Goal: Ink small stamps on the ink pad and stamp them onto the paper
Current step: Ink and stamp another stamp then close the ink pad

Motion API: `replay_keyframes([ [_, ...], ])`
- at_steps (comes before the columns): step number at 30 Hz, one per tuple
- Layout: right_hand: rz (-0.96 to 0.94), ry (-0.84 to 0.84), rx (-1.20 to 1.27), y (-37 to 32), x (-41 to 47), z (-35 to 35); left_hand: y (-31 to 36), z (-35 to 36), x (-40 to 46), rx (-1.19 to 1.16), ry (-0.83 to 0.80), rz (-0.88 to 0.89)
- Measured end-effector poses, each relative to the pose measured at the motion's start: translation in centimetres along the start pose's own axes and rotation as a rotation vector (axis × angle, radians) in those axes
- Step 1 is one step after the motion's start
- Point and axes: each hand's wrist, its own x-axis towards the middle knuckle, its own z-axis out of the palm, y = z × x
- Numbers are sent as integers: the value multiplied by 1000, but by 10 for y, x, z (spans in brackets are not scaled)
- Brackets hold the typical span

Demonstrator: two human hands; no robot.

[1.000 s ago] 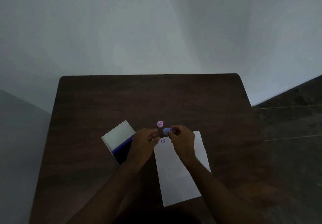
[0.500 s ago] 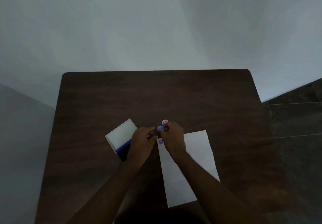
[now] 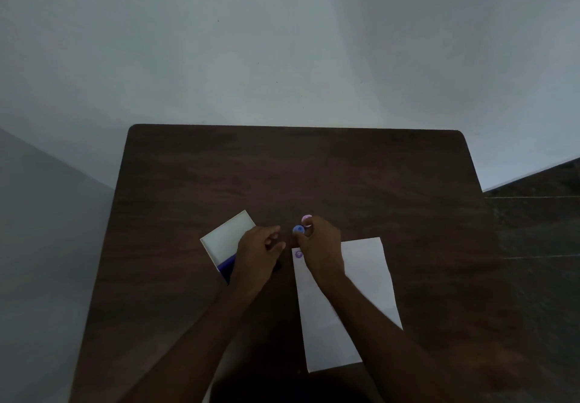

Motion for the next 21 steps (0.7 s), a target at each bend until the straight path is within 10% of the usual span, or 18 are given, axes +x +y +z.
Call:
replay_keyframes([
  [21,-272,-334,-283,-65,24,50,-95,-61,-29,-844,493,-484],
])
